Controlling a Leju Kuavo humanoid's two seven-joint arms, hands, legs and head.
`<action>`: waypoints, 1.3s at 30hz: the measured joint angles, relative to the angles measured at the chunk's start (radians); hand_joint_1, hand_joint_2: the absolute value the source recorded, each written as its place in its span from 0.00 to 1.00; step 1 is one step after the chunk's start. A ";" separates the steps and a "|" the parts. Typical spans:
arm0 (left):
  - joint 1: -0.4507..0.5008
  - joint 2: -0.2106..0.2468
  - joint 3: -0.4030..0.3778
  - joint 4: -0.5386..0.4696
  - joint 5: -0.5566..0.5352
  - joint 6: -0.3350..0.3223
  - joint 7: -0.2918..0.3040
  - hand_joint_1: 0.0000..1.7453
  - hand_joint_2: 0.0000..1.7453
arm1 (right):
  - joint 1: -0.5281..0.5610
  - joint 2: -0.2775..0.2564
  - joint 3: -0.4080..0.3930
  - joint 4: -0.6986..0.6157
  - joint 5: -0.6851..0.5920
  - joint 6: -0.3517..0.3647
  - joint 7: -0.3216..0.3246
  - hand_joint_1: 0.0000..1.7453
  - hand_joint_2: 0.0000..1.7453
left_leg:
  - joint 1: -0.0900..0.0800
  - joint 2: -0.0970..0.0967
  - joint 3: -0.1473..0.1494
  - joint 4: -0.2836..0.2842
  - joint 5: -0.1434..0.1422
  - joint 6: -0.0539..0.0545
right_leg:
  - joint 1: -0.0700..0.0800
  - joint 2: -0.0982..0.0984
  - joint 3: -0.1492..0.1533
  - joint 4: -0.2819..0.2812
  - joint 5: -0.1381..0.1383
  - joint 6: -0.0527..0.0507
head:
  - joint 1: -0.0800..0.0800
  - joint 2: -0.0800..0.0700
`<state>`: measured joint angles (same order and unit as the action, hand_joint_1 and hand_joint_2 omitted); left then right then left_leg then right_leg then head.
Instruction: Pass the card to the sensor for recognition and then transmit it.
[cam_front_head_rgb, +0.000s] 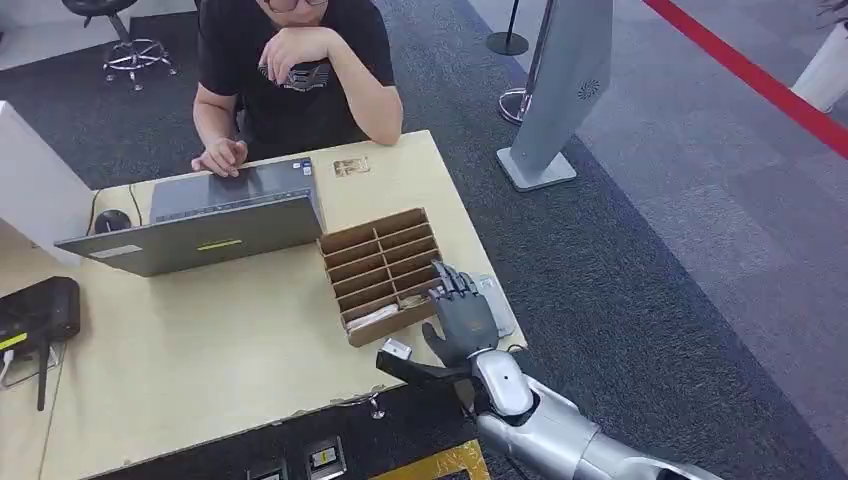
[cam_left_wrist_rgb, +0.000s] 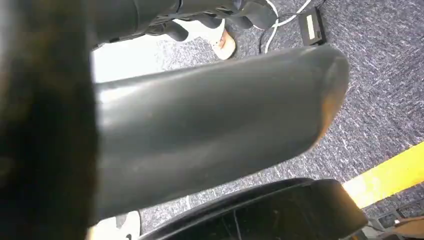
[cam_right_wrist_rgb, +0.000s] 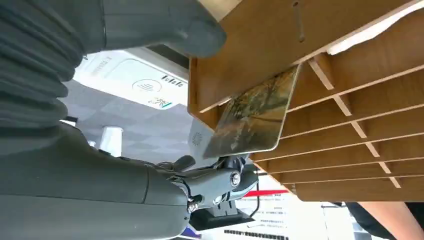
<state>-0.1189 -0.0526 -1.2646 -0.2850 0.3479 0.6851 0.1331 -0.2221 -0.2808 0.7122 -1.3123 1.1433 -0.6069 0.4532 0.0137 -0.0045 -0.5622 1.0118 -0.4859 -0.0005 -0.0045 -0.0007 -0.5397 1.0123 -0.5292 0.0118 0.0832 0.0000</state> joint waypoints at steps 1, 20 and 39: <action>0.000 0.000 0.000 0.000 0.000 0.000 0.000 0.00 0.00 | 0.000 0.000 -0.001 0.002 0.000 0.000 0.000 0.63 1.00 | 0.000 0.000 0.000 0.000 0.000 0.000 | 0.000 0.000 0.000 0.000 0.000 0.000 | 0.000 0.000; -0.002 0.001 0.000 0.000 -0.002 -0.002 0.000 0.00 0.00 | -0.006 0.000 -0.014 0.007 0.002 -0.014 0.000 0.92 1.00 | 0.000 0.000 0.000 0.000 0.000 0.000 | 0.000 0.000 0.000 0.000 0.000 0.000 | 0.000 0.000; -0.003 0.001 0.015 0.000 0.001 -0.003 0.001 0.00 0.00 | -0.003 0.002 -0.021 -0.001 0.112 -0.081 0.005 1.00 1.00 | 0.000 0.000 0.000 0.000 0.000 0.000 | 0.000 0.000 0.000 0.000 0.000 0.000 | 0.000 0.000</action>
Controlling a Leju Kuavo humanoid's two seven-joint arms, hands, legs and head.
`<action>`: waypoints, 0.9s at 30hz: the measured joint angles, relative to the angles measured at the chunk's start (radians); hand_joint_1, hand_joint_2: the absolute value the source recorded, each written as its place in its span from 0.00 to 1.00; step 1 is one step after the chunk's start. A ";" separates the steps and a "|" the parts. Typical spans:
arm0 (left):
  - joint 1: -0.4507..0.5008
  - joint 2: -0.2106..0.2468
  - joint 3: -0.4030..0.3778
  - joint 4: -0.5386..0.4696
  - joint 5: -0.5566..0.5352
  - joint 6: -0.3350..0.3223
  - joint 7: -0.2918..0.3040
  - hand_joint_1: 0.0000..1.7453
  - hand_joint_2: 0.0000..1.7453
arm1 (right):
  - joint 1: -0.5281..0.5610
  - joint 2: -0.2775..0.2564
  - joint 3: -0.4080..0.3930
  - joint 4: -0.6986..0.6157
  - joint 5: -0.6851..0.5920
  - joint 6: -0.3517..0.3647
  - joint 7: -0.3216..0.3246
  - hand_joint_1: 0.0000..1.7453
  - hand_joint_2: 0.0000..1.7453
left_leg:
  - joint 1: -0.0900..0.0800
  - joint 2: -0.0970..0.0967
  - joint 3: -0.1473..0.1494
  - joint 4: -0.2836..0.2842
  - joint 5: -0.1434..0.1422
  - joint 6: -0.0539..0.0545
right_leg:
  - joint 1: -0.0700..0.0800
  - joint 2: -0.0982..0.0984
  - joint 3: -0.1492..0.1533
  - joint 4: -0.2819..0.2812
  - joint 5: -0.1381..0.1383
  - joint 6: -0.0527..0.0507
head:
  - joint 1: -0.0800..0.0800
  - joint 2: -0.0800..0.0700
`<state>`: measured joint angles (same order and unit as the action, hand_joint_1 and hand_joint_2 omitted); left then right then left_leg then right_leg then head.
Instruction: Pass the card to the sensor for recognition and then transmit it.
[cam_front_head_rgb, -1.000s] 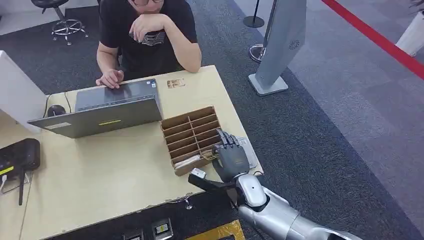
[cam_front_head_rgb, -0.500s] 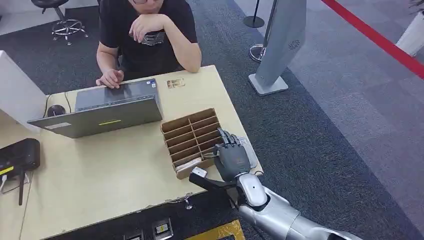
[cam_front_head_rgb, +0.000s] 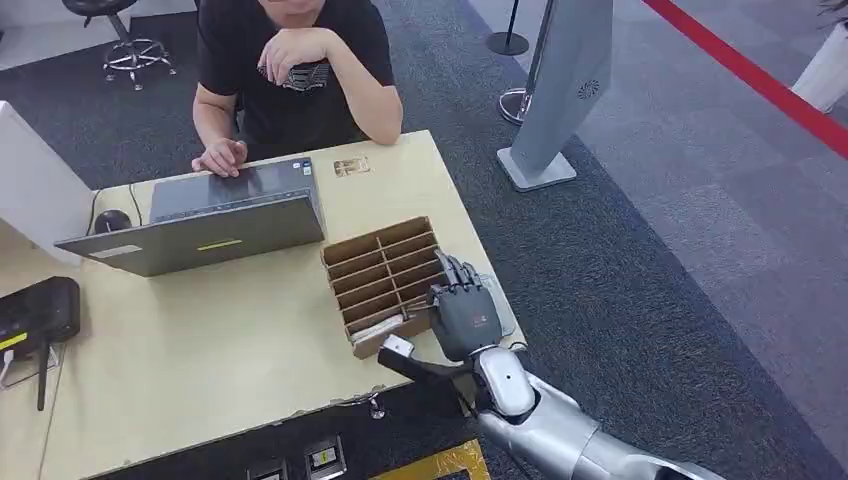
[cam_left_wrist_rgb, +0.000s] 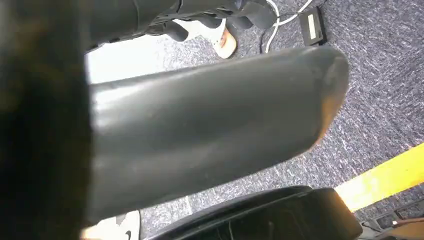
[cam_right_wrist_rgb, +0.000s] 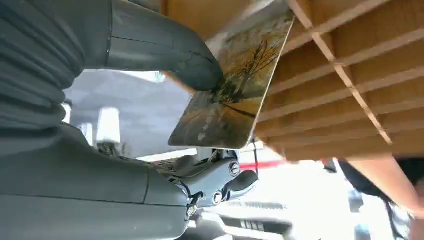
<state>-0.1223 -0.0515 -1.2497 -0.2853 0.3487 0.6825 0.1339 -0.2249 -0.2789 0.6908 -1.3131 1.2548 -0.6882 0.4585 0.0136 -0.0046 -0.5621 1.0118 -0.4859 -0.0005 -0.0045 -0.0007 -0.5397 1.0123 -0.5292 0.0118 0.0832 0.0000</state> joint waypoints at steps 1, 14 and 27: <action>0.000 0.000 0.000 0.000 0.000 0.000 0.001 0.00 0.00 | 0.004 0.000 -0.008 -0.021 0.033 -0.002 0.003 1.00 1.00 | 0.000 0.000 0.000 0.000 0.000 0.000 | 0.000 0.000 0.000 0.000 0.000 0.000 | 0.000 0.000; -0.001 0.000 0.000 0.000 -0.002 -0.003 0.010 0.00 0.00 | 0.002 -0.006 -0.082 -0.335 0.273 -0.007 0.088 1.00 1.00 | 0.000 0.000 0.000 0.000 0.000 0.000 | 0.000 0.000 0.000 0.000 0.000 0.000 | 0.000 0.000; -0.032 -0.009 0.000 0.000 -0.014 -0.023 0.010 0.00 0.00 | -0.158 0.019 -0.040 -0.392 0.150 -0.003 0.035 1.00 1.00 | 0.000 0.000 0.000 0.000 0.000 0.000 | 0.000 0.000 0.001 0.000 0.000 0.000 | 0.000 0.000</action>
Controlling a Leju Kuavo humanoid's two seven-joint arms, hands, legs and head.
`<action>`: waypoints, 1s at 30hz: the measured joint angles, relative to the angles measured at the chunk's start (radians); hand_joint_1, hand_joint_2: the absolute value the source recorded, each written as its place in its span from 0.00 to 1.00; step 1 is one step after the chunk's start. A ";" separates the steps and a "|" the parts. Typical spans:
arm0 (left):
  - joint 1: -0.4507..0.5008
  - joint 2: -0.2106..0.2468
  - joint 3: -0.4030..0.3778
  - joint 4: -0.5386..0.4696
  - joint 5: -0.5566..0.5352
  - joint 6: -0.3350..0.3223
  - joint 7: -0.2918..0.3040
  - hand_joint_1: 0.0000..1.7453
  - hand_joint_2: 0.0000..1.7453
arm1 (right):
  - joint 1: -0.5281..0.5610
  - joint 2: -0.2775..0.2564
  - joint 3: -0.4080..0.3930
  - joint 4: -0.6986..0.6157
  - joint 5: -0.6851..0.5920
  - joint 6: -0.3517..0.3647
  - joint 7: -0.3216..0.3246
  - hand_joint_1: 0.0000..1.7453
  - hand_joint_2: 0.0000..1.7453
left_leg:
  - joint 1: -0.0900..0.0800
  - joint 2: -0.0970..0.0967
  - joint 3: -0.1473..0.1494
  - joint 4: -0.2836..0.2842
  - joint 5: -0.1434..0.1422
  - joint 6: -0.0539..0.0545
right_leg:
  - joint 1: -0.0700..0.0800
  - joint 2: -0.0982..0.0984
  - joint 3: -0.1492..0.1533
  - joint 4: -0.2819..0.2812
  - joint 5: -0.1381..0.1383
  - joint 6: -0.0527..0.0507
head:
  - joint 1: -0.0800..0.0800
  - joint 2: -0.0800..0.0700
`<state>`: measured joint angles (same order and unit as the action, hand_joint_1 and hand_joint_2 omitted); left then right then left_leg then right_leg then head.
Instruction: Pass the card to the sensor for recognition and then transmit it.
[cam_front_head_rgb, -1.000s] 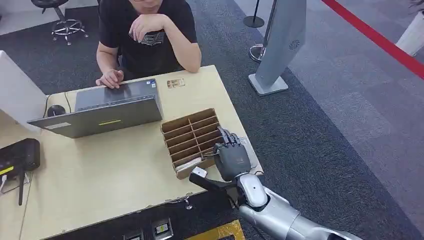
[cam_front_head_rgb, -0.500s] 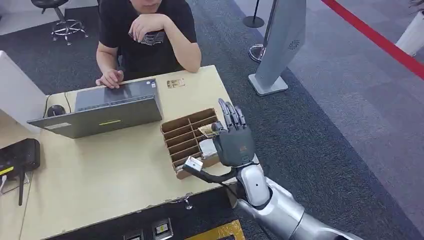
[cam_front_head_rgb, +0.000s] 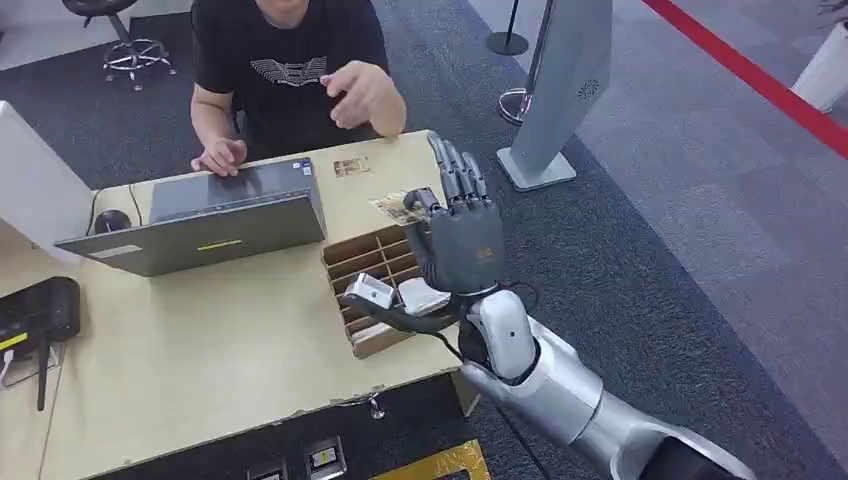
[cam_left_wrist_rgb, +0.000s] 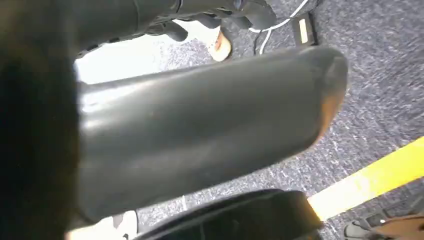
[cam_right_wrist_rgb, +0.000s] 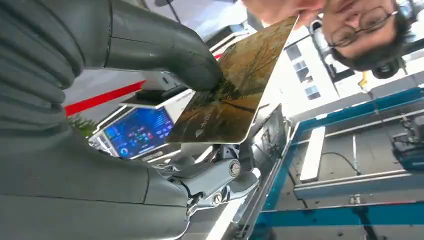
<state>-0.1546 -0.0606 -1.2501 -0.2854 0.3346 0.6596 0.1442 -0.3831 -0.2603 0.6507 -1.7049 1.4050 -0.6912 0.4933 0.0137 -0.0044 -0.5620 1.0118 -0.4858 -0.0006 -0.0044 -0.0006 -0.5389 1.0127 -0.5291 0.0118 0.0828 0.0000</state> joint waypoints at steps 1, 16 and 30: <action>-0.004 -0.001 0.000 0.000 -0.002 -0.003 0.000 0.00 0.00 | -0.014 0.005 0.004 0.011 -0.013 0.000 -0.004 1.00 1.00 | 0.000 0.000 0.000 0.000 0.000 0.000 | 0.000 0.000 0.000 0.000 0.000 0.000 | 0.000 0.000; -0.030 -0.036 0.000 0.000 -0.034 -0.002 -0.002 0.00 0.00 | -0.188 0.130 0.063 0.296 -0.167 0.000 -0.087 1.00 1.00 | 0.000 -0.001 -0.001 0.000 0.000 0.000 | 0.000 -0.001 0.000 0.000 0.000 0.000 | 0.000 0.000; -0.030 -0.041 0.000 0.001 -0.032 0.000 0.011 0.00 0.00 | -0.208 0.214 0.062 0.433 -0.142 -0.001 -0.138 0.00 1.00 | 0.000 -0.001 -0.001 0.000 0.000 0.000 | 0.000 0.000 -0.001 0.000 0.000 0.000 | 0.001 0.000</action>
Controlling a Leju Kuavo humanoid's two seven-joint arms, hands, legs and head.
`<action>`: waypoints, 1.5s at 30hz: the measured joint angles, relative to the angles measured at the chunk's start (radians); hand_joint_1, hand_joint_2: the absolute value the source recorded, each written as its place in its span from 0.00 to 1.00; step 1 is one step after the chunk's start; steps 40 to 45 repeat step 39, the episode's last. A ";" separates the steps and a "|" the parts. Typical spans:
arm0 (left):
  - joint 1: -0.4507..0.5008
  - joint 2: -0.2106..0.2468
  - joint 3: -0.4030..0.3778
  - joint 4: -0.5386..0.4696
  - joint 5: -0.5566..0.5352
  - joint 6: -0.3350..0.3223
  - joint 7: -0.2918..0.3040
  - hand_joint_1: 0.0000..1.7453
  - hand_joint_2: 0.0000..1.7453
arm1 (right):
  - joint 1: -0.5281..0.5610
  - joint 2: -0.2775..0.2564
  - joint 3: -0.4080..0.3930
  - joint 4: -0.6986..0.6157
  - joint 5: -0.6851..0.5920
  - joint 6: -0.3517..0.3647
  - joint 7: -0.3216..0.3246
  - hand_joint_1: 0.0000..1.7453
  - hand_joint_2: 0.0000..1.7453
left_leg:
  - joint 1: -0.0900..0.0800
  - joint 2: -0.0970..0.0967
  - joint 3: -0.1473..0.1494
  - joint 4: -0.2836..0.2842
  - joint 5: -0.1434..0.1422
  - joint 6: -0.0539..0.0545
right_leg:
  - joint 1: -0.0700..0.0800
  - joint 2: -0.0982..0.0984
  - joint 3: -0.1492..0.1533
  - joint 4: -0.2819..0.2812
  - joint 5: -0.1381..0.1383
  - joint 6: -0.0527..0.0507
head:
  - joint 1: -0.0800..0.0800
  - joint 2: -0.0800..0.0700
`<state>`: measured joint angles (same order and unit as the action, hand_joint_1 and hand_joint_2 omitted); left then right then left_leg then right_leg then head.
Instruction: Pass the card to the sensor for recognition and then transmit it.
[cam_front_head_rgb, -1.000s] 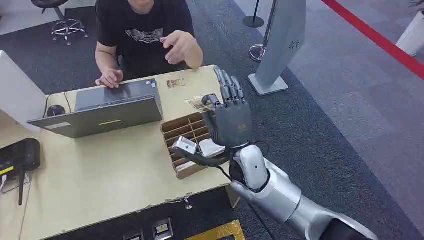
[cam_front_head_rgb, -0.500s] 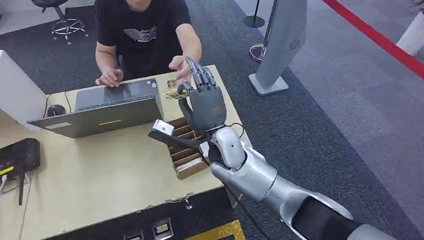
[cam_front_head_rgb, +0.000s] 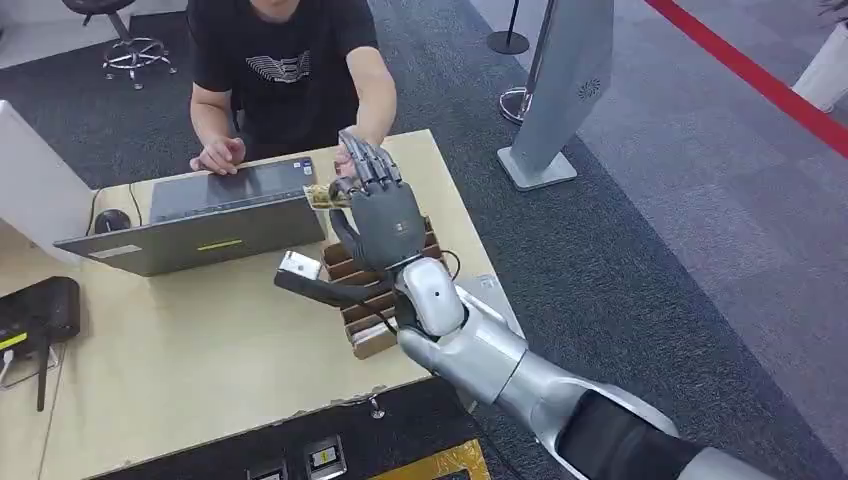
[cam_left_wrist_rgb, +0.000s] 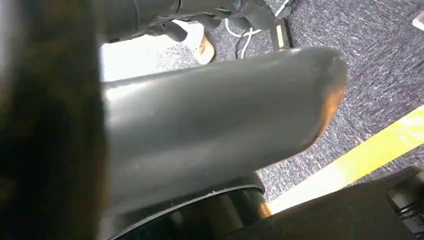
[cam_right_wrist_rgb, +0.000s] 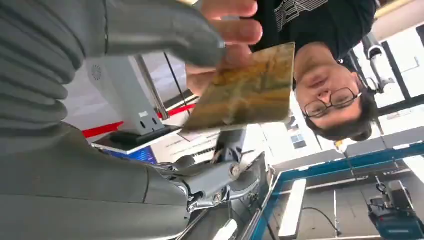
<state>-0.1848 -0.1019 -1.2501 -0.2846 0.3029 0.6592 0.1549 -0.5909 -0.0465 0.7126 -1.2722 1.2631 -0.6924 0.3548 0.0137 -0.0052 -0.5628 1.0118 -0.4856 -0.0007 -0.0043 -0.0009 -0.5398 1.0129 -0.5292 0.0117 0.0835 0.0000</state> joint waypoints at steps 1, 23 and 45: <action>0.000 0.000 0.000 0.000 0.000 0.000 0.000 0.00 0.00 | 0.000 0.003 0.000 0.006 0.004 0.000 0.000 0.00 1.00 | 0.000 0.000 0.000 0.000 0.000 0.000 | 0.000 0.000 0.000 0.000 0.000 0.000 | 0.000 0.000; 0.030 0.010 0.000 0.001 0.001 0.010 0.026 0.00 0.00 | 0.207 -0.125 -0.187 -0.100 0.188 -0.002 0.313 0.00 1.00 | -0.001 0.000 0.001 0.001 -0.001 0.001 | -0.002 0.000 0.000 -0.001 0.000 0.000 | 0.000 0.000; 0.071 0.034 0.005 0.001 0.053 0.034 0.026 0.00 0.00 | 0.564 -0.249 -0.762 -0.217 -0.003 -0.002 0.271 0.00 1.00 | -0.001 0.001 0.001 0.000 -0.001 0.001 | -0.001 0.000 0.000 -0.001 0.000 0.000 | -0.001 0.000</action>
